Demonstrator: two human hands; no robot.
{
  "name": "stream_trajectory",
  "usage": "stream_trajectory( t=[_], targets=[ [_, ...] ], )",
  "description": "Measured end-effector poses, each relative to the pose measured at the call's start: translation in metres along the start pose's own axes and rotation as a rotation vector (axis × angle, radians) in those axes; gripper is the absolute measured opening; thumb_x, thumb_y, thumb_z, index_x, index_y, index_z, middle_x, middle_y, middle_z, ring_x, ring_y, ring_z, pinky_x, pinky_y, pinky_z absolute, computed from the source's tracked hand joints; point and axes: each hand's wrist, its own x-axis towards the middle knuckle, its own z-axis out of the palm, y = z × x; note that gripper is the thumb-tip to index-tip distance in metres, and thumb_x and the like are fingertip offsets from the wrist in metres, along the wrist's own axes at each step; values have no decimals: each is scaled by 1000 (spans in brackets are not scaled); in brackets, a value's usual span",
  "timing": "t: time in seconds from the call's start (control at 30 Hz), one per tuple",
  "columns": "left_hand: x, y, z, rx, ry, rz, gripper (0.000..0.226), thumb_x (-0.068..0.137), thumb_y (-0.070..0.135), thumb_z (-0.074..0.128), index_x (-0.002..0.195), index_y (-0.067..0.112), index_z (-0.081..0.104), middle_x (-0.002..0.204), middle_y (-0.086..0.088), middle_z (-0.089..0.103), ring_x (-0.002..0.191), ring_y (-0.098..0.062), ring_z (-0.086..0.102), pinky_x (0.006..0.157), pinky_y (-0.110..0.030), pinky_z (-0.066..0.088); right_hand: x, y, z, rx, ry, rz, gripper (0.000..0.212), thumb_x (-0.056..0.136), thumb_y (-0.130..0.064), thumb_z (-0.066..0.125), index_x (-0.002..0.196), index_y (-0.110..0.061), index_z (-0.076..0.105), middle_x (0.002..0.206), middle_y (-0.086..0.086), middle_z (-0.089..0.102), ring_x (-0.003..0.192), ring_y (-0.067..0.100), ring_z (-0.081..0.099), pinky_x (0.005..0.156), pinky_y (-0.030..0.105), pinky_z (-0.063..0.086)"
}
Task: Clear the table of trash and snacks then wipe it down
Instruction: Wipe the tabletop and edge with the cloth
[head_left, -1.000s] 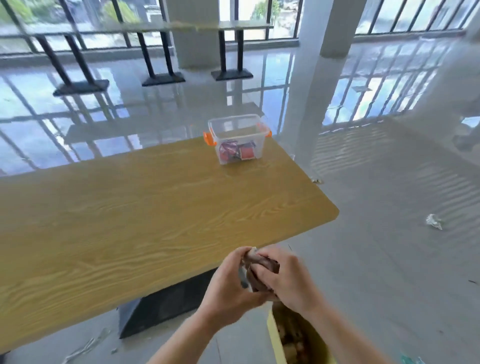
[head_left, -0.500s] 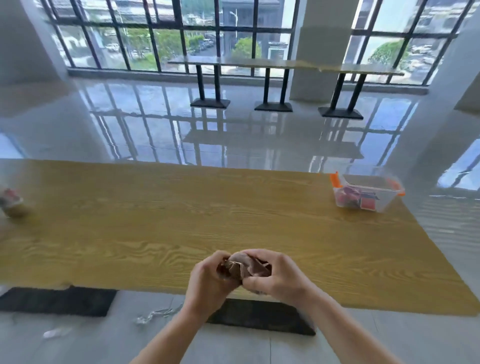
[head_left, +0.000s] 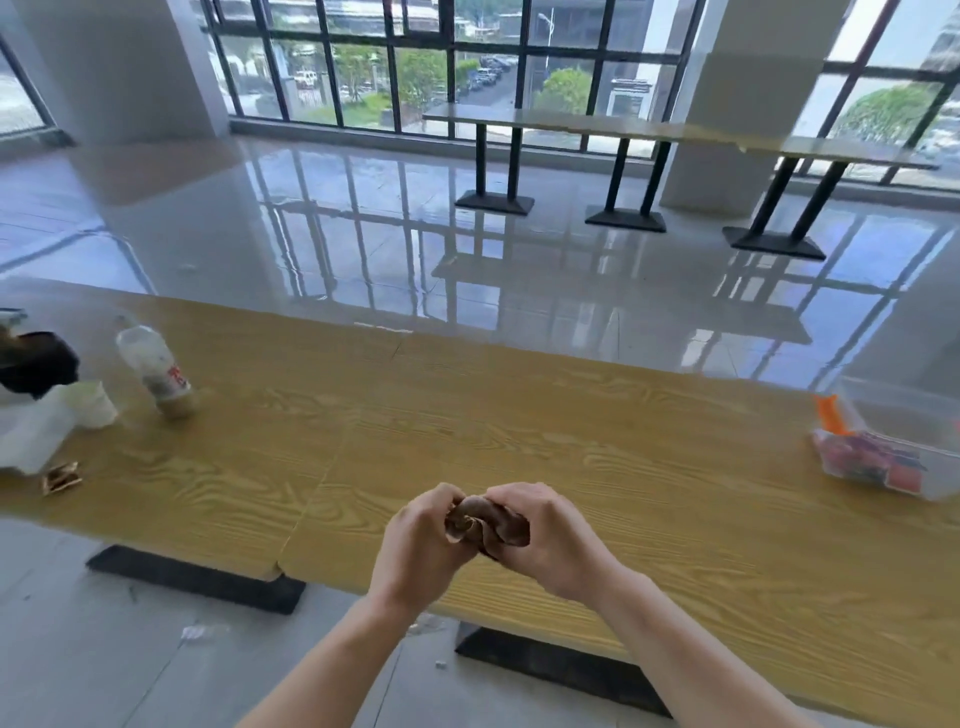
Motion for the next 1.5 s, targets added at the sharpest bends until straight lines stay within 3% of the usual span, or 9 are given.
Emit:
stream_trajectory(
  t=[0.27,0.47,0.77,1.07,1.17,1.23,1.3,1.4,1.5],
  targets=[
    [29,-52,-5,195,-3,-58,26,70,16,75,81,17,52,74,7,56,60,-18,50,53,-27,34,69,32,42,-131,-63,-18,31,84,-31,70,114,-34,66,108,-12,70,98,12,57,93,23,39],
    [66,-90,-8,305,-19,-183,25,71,16,75,88,13,56,81,2,61,69,-23,59,55,-30,38,136,60,69,-126,-125,-89,32,83,-21,70,115,-23,67,112,-3,69,103,19,54,89,15,31],
    [113,-137,-4,319,-1,-319,17,83,19,68,89,10,55,86,-2,61,75,-24,58,58,-31,37,210,89,111,-175,-220,-133,30,84,-11,65,113,-17,64,116,-1,65,106,24,50,93,27,42],
    [163,-175,27,326,-180,-198,22,88,30,65,102,16,55,101,4,57,90,-19,58,64,-27,38,225,121,129,-281,-51,-7,30,77,1,63,103,-14,67,104,1,67,96,26,55,90,33,48],
    [168,-178,39,342,-224,-123,27,77,23,77,93,15,58,92,1,59,77,-18,61,57,-24,39,222,133,134,-317,-32,20,39,79,1,56,113,-18,63,104,1,65,96,27,55,92,35,49],
    [166,-179,45,330,-232,-66,30,66,12,83,85,16,59,82,1,59,67,-17,61,50,-23,39,215,139,137,-345,-52,58,43,87,-12,44,124,-22,62,112,-1,65,103,27,56,93,37,49],
    [163,-185,52,285,-257,-57,24,79,17,70,100,18,59,96,4,57,84,-16,61,60,-19,36,208,144,140,-384,-95,120,47,90,-22,40,134,-30,55,125,-6,60,116,24,52,97,38,46],
    [157,-199,57,186,-296,-66,42,80,35,56,119,21,53,116,8,55,105,-13,56,73,-17,39,201,152,145,-381,-157,178,53,92,-23,51,143,-36,44,143,-8,48,132,21,39,110,35,36],
    [157,-206,55,192,-343,-20,52,85,44,51,132,22,54,138,8,53,126,-11,50,100,-24,44,199,153,150,-393,-202,187,56,97,-25,46,150,-35,34,153,-6,37,142,20,29,117,32,27]
  ],
)
